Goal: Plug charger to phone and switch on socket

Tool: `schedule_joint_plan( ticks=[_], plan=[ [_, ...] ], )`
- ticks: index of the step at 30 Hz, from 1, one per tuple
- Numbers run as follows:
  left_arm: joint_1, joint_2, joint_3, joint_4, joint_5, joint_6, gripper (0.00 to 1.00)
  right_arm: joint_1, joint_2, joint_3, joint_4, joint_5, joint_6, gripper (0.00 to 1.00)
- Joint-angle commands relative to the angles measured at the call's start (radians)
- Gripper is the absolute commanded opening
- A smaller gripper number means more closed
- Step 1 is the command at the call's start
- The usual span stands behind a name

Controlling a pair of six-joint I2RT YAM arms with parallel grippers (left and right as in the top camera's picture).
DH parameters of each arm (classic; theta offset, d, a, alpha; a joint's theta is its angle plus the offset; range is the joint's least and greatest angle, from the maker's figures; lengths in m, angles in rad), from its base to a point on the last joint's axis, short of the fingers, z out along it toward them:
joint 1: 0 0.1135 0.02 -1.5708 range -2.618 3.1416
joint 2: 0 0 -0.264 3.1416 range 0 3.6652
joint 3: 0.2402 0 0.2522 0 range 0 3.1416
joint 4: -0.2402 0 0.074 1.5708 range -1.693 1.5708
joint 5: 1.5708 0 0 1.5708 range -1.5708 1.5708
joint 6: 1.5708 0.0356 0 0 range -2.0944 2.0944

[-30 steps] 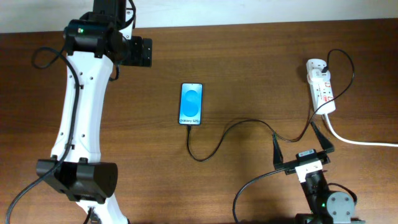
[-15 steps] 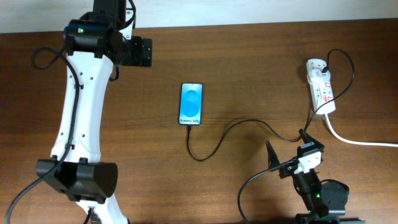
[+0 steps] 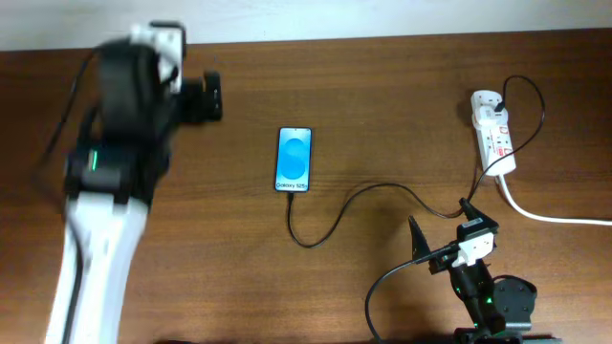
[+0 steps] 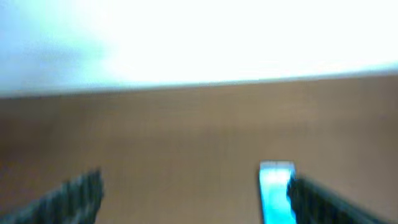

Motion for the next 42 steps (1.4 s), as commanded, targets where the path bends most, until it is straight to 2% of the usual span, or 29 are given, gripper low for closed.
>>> schedule_joint_plan(
  ticks=[1, 3, 4, 6, 13, 17, 22, 42],
  plan=[
    [0.059, -0.294, -0.42, 0.203, 0.146, 0.121, 0.99, 0.008, -0.006, -0.005, -0.006, -0.013, 0.015, 0.98],
    [0.075, -0.514, -0.731, 0.432, 0.161, 0.136, 0.99, 0.008, -0.006, -0.005, -0.006, -0.013, 0.015, 0.98],
    [0.075, -0.656, -0.927, 0.594, 0.161, 0.136, 0.99, 0.008, -0.006, -0.005, -0.006, -0.013, 0.015, 0.98],
    [0.075, -0.807, -1.105, 0.706, 0.161, 0.153, 0.99, 0.008, -0.006, -0.005, -0.006, -0.013, 0.015, 0.98],
    [0.075, -1.154, -1.419, 0.753, 0.151, 0.232, 0.99, 0.008, -0.006, -0.005, -0.006, -0.013, 0.015, 0.98],
    [0.075, -1.264, -1.508, 0.753, 0.134, 0.262, 0.99, 0.008, -0.006, -0.005, -0.006, -0.013, 0.015, 0.98],
    [0.072, -1.392, -1.532, 0.621, 0.097, 0.261, 0.98, 0.008, -0.006, -0.005, -0.006, -0.013, 0.015, 0.98],
    [0.072, -1.391, -1.531, 0.621, 0.097, 0.261, 0.99, 0.008, -0.006, -0.005, -0.006, -0.013, 0.015, 0.98]
  ],
)
